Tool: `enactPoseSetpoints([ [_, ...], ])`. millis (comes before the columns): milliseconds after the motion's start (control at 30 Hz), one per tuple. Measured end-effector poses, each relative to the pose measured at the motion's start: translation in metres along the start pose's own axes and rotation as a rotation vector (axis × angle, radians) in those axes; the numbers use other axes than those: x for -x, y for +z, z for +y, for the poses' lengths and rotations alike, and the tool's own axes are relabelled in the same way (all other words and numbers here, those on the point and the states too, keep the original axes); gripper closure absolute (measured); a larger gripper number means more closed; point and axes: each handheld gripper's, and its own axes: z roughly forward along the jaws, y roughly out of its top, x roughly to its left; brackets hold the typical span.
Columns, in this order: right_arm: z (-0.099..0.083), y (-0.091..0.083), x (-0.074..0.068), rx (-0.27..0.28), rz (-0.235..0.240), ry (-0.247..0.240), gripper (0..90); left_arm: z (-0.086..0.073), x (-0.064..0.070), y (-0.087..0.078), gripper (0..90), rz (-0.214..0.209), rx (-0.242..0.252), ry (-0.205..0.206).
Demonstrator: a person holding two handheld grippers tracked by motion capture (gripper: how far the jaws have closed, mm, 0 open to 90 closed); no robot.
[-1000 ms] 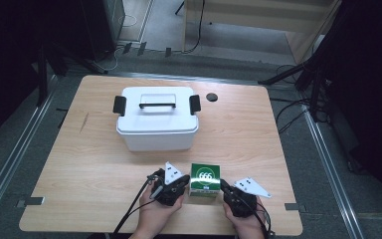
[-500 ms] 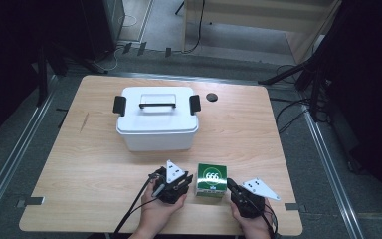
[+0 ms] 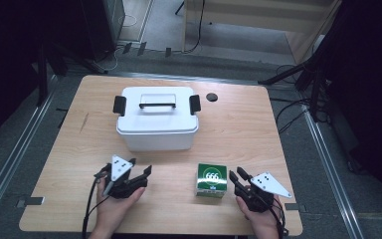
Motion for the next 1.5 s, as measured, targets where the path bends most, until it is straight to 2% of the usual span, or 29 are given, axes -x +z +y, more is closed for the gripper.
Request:
enactPoseSetpoints([
  [33,0.000,0.000,0.000,0.000,0.000,0.000,62.2,0.000,0.000,0.000,29.2,0.000,0.000,0.000],
  [67,0.005,0.001,0.003,0.031,-0.017,-0.010,61.1,-0.002,-0.016,-0.009,26.7,0.001,0.016,-0.019],
  [133,0.009,0.001,0.005,0.057,-0.044,-0.042,57.2,-0.004,-0.032,-0.016,19.9,0.017,0.018,-0.021],
  [167,0.010,0.001,0.006,0.066,-0.054,-0.053,56.3,-0.004,-0.032,-0.016,16.5,0.017,0.018,-0.021],
  [200,0.012,0.000,0.008,0.075,-0.060,-0.063,55.3,-0.006,-0.049,-0.025,13.9,0.035,0.027,-0.019],
  [233,0.013,0.000,0.010,0.078,-0.063,-0.070,55.6,-0.007,-0.057,-0.029,12.4,0.051,0.041,-0.027],
  [267,0.015,-0.001,0.011,0.050,-0.070,-0.066,58.4,-0.007,-0.057,-0.029,11.2,0.051,0.041,-0.027],
  [300,0.017,-0.003,0.013,0.008,-0.070,-0.065,58.4,-0.009,-0.074,-0.037,10.7,0.064,0.069,-0.050],
  [333,0.019,-0.004,0.015,-0.012,-0.065,-0.066,56.8,-0.009,-0.082,-0.040,10.0,0.076,0.090,-0.073],
  [367,0.019,-0.004,0.015,-0.012,-0.065,-0.066,56.8,-0.009,-0.082,-0.040,9.9,0.076,0.090,-0.073],
  [400,0.019,-0.006,0.018,-0.010,-0.055,-0.073,53.6,-0.011,-0.095,-0.043,9.5,0.100,0.116,-0.100],
  [467,0.020,-0.004,0.022,-0.011,-0.059,-0.054,45.2,-0.015,-0.103,-0.040,7.9,0.121,0.117,-0.113],
  [567,0.025,0.000,0.024,-0.014,-0.087,-0.039,32.2,-0.022,-0.108,-0.035,2.2,0.111,0.096,-0.129],
  [633,0.028,0.002,0.023,-0.008,-0.100,-0.041,27.2,-0.026,-0.107,-0.030,2.2,0.126,0.074,-0.114],
  [667,0.030,0.003,0.023,-0.002,-0.101,-0.046,23.6,-0.028,-0.107,-0.029,2.2,0.119,0.066,-0.114],
  [700,0.032,0.003,0.023,0.004,-0.092,-0.048,20.1,-0.029,-0.107,-0.028,2.2,0.111,0.064,-0.117],
  [800,0.037,0.005,0.025,0.020,-0.041,-0.052,13.9,-0.031,-0.109,-0.025,2.2,0.135,0.047,-0.122],
  [1000,0.048,0.013,0.029,-0.006,-0.007,-0.048,12.4,-0.035,-0.115,-0.032,2.3,0.168,0.044,-0.098],
  [1033,0.051,0.016,0.030,-0.013,-0.019,-0.055,12.4,-0.035,-0.118,-0.033,2.3,0.184,0.034,-0.099],
  [1167,0.056,0.020,0.030,-0.013,-0.019,-0.055,12.4,-0.036,-0.124,-0.033,2.3,0.206,0.029,-0.115],
  [1333,0.063,0.025,0.026,-0.027,-0.017,-0.084,12.6,-0.036,-0.128,-0.032,2.4,0.225,0.028,-0.123],
  [1400,0.069,0.027,0.024,-0.036,-0.005,-0.111,12.9,-0.036,-0.129,-0.031,2.4,0.246,0.018,-0.106],
  [1433,0.069,0.027,0.024,-0.036,-0.005,-0.111,12.9,-0.036,-0.129,-0.031,2.4,0.246,0.018,-0.106],
  [1500,0.077,0.030,0.023,-0.046,0.008,-0.144,13.7,-0.036,-0.130,-0.030,2.4,0.248,0.016,-0.112],
])
